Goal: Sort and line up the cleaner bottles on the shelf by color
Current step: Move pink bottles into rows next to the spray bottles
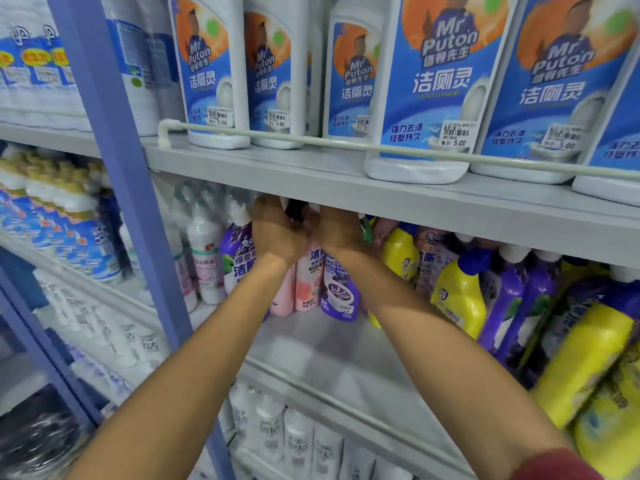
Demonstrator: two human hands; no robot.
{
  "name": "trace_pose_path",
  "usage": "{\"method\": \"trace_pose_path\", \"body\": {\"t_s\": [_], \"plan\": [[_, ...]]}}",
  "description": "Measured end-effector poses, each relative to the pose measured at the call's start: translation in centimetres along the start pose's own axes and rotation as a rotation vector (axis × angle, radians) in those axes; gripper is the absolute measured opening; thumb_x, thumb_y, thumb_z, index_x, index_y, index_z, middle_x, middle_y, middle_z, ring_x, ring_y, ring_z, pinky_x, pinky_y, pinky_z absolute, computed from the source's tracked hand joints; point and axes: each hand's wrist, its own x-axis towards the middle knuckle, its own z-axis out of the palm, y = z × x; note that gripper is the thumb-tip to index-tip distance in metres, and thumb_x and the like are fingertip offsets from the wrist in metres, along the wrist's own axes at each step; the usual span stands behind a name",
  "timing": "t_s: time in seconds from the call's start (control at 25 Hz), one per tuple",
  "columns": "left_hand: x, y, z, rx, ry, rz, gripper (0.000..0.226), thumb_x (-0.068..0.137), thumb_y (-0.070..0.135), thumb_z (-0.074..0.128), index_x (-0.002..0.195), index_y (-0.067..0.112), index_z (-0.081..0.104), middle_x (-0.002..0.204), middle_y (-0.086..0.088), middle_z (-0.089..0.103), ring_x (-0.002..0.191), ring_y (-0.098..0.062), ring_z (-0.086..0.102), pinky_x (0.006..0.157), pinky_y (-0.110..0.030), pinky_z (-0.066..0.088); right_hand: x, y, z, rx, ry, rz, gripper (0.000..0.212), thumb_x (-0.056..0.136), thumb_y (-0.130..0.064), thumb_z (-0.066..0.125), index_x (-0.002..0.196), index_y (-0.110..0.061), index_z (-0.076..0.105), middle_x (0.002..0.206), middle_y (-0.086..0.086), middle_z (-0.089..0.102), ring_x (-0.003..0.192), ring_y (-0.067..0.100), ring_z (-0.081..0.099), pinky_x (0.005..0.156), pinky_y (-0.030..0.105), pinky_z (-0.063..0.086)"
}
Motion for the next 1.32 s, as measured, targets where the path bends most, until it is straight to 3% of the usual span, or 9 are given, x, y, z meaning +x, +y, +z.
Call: {"method": "trace_pose_path", "body": {"t_s": [0.2, 0.4, 0.52, 0.64, 0.72, 0.84, 1.0, 1.16, 1.32], "plan": [[-0.2, -0.3, 0.6, 0.164, 0.079, 0.182, 0.045, 0.070, 0.029, 0.040, 0.089, 0.000, 0.068, 0.095, -0.024, 0.071, 0.097, -0.042, 0.067, 0.078, -0.050, 0.058, -1.2, 1.3, -0.4, 0.214, 0.037, 0.097, 0.027, 0.102, -0.016, 0.056, 0.096, 0.009, 0.061, 0.076, 0.019, 0.056, 0.065, 0.018, 0.044, 0.056, 0.019, 0.030], [-0.2, -1.0, -0.4, 0.220, 0.029, 0.098, 0.019, 0.089, 0.002, 0.062, 0.106, -0.003, 0.068, 0.107, -0.027, 0.070, 0.103, -0.047, 0.067, 0.077, -0.039, 0.051, -2.7, 2.0, -1.8, 0.157, -0.004, -0.040, 0.028, 0.099, -0.032, 0.062, 0.107, -0.006, 0.068, 0.100, 0.011, 0.071, 0.093, 0.022, 0.062, 0.085, 0.034, 0.047], [-0.4, -1.6, -1.3, 0.235, -0.022, 0.095, 0.012, 0.094, 0.008, 0.065, 0.104, 0.005, 0.071, 0.099, -0.018, 0.074, 0.094, -0.039, 0.069, 0.070, -0.029, 0.039, -3.4, 3.2, -2.7, 0.216, -0.052, -0.033, 0.044, 0.088, -0.054, 0.059, 0.116, -0.021, 0.067, 0.111, 0.000, 0.073, 0.107, 0.020, 0.068, 0.099, 0.045, 0.052], [-1.1, -2.1, -2.5, 0.139, -0.060, 0.194, 0.013, 0.090, 0.009, 0.067, 0.099, 0.016, 0.073, 0.086, -0.001, 0.070, 0.082, -0.023, 0.067, 0.068, -0.027, 0.044, -5.6, 3.6, -5.1, 0.287, -0.052, -0.080, 0.035, 0.087, -0.041, 0.066, 0.116, -0.021, 0.070, 0.112, -0.003, 0.075, 0.107, 0.016, 0.071, 0.099, 0.049, 0.055], [-1.5, -2.4, -2.9, -0.034, -0.168, 0.211, 0.022, 0.085, 0.019, 0.070, 0.106, 0.023, 0.073, 0.096, 0.006, 0.074, 0.090, -0.019, 0.073, 0.079, -0.029, 0.057, -7.1, 3.4, -6.7, 0.297, 0.001, -0.105, 0.031, 0.087, -0.036, 0.068, 0.115, -0.023, 0.072, 0.110, -0.006, 0.075, 0.105, 0.014, 0.071, 0.096, 0.048, 0.057], [-3.1, -2.4, -3.0, -0.165, -0.326, 0.196, 0.043, 0.086, 0.035, 0.078, 0.126, 0.021, 0.070, 0.115, 0.009, 0.075, 0.106, -0.009, 0.071, 0.091, -0.025, 0.058, -8.8, 3.9, -7.6, 0.183, 0.053, -0.170, 0.040, 0.087, -0.044, 0.072, 0.125, -0.033, 0.067, 0.118, -0.013, 0.072, 0.108, 0.010, 0.069, 0.093, 0.038, 0.057], [-5.6, -4.2, -2.4, -0.405, -0.504, -0.036, 0.047, 0.086, 0.026, 0.084, 0.129, 0.024, 0.064, 0.116, 0.005, 0.076, 0.111, -0.014, 0.072, 0.093, -0.029, 0.060, -12.5, 4.7, -6.7, 0.535, -0.141, 0.078, 0.035, 0.103, -0.037, 0.060, 0.136, -0.025, 0.060, 0.131, -0.011, 0.068, 0.123, 0.002, 0.062, 0.105, 0.029, 0.047], [-7.7, -8.4, -1.3, -0.337, -0.628, -0.034, 0.090, 0.063, 0.037, 0.098, 0.140, 0.036, 0.050, 0.126, 0.010, 0.073, 0.116, -0.009, 0.070, 0.101, -0.040, 0.058, -16.5, 6.6, -5.6, 0.610, -0.307, 0.165, 0.070, 0.095, -0.023, 0.073, 0.155, -0.024, 0.038, 0.148, -0.009, 0.056, 0.137, 0.005, 0.052, 0.114, 0.034, 0.046], [-9.4, -9.7, 0.1, -0.344, -0.643, -0.046, 0.089, 0.057, 0.047, 0.094, 0.135, 0.028, 0.056, 0.124, 0.008, 0.074, 0.112, -0.009, 0.073, 0.100, -0.044, 0.059, -17.9, 6.5, -4.4, 0.588, -0.097, 0.239, 0.092, 0.078, -0.020, 0.089, 0.154, -0.028, 0.038, 0.143, -0.013, 0.059, 0.127, -0.005, 0.056, 0.102, 0.021, 0.051]]}}
